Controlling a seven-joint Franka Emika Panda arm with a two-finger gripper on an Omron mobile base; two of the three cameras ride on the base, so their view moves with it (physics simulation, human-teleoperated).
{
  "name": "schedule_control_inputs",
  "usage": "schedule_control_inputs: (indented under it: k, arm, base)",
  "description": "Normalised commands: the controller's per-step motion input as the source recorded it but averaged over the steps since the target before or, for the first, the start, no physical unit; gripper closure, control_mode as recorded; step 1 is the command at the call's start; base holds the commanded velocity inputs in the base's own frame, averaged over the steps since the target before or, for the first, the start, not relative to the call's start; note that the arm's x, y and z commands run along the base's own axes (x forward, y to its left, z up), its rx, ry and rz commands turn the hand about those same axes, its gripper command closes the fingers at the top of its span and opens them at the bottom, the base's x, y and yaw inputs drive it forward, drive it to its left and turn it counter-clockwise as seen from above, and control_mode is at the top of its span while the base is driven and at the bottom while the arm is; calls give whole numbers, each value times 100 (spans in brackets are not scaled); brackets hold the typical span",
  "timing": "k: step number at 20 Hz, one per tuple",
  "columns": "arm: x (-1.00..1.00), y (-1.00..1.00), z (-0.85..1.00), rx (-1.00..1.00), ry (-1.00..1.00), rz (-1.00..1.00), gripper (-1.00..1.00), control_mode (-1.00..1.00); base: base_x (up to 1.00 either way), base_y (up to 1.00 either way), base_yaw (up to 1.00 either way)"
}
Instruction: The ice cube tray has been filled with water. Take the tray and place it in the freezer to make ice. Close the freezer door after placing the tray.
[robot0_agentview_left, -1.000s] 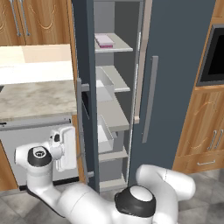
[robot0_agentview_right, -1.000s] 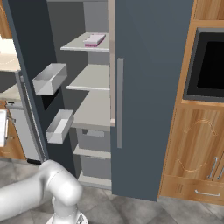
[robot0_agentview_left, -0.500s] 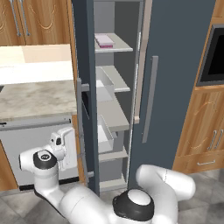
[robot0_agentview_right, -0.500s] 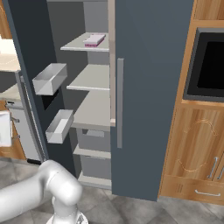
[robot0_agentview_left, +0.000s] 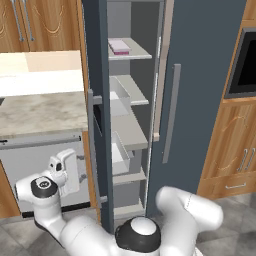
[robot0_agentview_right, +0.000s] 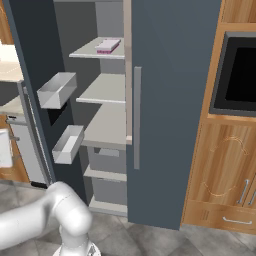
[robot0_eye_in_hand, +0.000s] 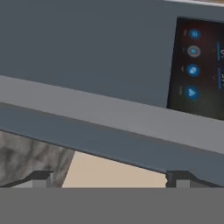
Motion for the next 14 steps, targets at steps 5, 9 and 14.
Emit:
schedule_control_inputs:
  k: [5, 9, 14]
  arm:
    - [34, 29, -19, 0, 0, 0, -100, -100]
    - [46, 1, -13, 0, 0, 0, -100, -100]
    - [56, 0, -14, 0, 2, 0, -100, -100]
  base:
    - [0, 0, 0]
    - [0, 0, 0]
    - [0, 0, 0]
